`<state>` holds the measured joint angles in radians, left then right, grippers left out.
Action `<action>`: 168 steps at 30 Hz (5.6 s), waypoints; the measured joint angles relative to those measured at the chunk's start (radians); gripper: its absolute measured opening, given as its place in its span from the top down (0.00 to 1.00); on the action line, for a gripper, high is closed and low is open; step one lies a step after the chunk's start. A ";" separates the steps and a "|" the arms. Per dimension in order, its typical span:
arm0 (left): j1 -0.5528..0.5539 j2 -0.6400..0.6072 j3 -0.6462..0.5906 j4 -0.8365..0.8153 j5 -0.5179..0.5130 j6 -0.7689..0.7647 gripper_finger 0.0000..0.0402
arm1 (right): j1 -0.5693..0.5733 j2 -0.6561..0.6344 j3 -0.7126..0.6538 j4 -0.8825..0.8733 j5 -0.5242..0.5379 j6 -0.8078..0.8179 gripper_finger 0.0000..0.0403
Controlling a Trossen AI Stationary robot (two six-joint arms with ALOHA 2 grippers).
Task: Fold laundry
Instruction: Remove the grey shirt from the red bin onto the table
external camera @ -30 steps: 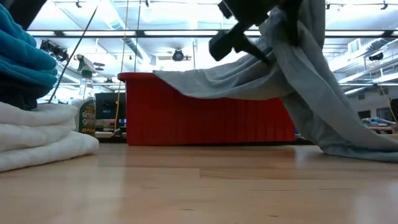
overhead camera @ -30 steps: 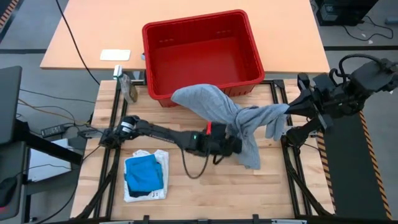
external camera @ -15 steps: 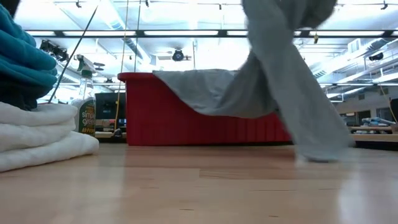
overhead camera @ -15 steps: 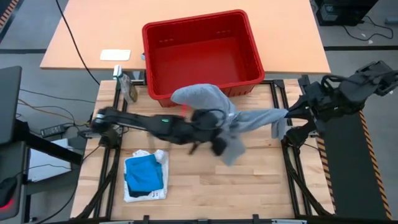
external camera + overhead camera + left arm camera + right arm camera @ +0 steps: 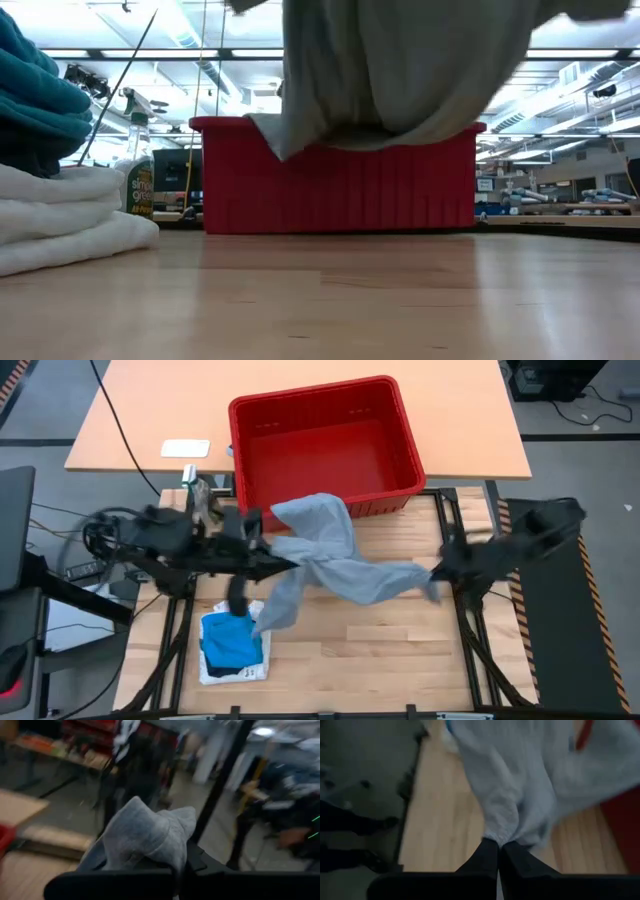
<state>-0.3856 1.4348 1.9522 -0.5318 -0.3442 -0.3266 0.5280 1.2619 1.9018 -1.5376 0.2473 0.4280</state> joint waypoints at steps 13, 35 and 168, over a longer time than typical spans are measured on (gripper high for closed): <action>-0.140 0.113 -0.034 -0.488 0.196 -0.397 1.00 | 0.115 0.030 -0.745 0.707 -0.039 0.518 0.83; -0.196 0.354 -0.552 -0.424 0.344 -0.676 0.98 | -0.028 0.336 -1.393 2.048 0.023 0.548 0.56; -0.369 0.341 0.404 -0.551 0.245 -0.717 0.99 | 0.540 0.180 0.453 0.237 0.129 -0.031 1.00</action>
<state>-0.7544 1.7760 2.3562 -1.0828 -0.0988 -1.0440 1.0679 1.4414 2.3543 -1.3005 0.3768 0.3970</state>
